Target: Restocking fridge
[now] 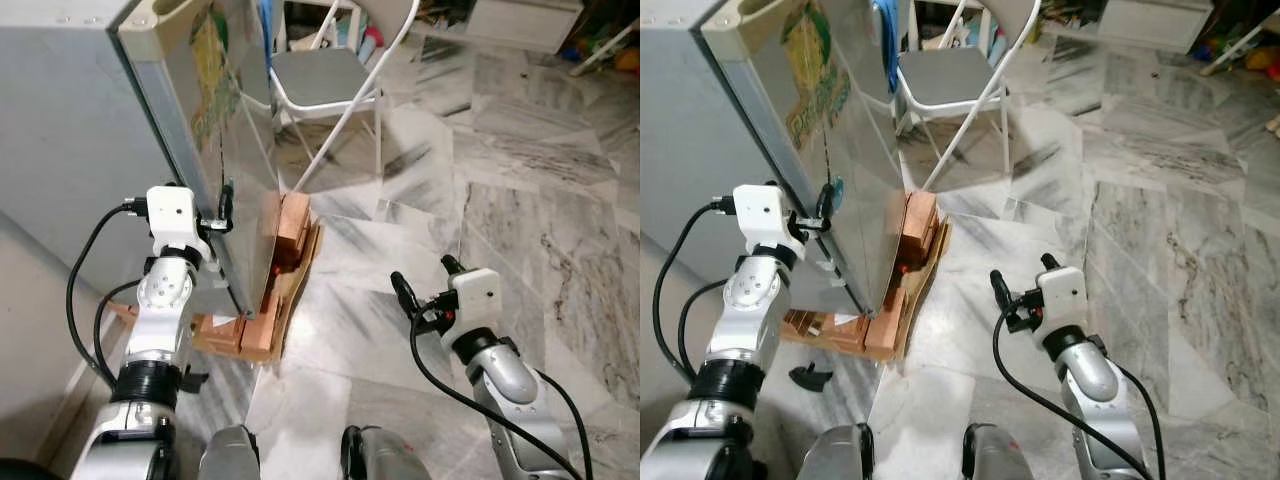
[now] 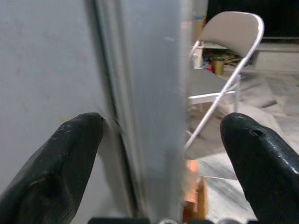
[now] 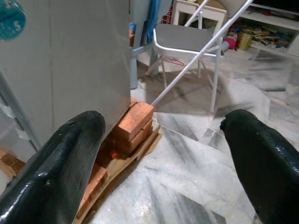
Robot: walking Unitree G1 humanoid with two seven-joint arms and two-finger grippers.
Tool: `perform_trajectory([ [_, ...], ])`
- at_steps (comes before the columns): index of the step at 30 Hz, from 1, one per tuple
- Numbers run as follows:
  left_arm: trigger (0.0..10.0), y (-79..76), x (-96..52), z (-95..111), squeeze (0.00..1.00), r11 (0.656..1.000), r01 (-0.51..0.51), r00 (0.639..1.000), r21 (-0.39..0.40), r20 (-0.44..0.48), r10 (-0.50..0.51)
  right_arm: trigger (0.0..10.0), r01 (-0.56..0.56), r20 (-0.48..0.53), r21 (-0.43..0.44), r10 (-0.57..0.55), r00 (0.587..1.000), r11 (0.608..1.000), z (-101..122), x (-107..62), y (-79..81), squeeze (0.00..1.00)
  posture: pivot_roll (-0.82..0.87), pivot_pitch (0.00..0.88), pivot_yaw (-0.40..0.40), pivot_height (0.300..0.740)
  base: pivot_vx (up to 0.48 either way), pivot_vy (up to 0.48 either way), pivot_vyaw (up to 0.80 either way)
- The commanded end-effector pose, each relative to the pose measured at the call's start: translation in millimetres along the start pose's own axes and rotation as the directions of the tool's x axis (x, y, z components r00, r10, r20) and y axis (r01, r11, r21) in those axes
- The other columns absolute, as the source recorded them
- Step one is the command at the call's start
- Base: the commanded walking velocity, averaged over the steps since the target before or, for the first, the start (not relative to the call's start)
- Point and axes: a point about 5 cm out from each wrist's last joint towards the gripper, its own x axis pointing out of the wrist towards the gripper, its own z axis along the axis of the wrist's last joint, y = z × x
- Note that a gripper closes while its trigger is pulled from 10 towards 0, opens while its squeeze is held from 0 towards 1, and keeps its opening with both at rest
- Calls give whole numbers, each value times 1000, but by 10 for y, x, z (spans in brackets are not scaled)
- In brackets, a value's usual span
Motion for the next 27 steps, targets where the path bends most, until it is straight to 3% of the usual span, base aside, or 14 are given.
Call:
perform_trajectory([
  [1, 10000, 50, 66, 20, 0, 1000, -9, 1000, 5, -9, 9, 10000, -3, -12, -7, 3, 1000, 1000, -2, -49, -27, 0, -3, 213, -20, 740, 0, 0, 0],
  [11, 10000, -32, 182, 109, 0, 999, 53, 998, 1, 15, -53, 10000, -15, -21, -8, 15, 1000, 1000, 15, -77, -18, 0, -15, 222, -26, 740, 0, 0, 0],
  [17, 10000, -261, 107, 45, 0, 987, 163, 987, 1, 16, -163, 10000, -25, -38, -3, 25, 999, 1000, -4, -83, -6, 0, -6, 223, -26, 740, 0, 0, 0],
  [27, 10000, -370, 43, 3, 0, 977, 214, 977, -7, 3, -214, 10000, -47, -51, 10, 48, 998, 999, -37, -86, 48, 0, 1, 221, -19, 740, 0, 0, 0],
])
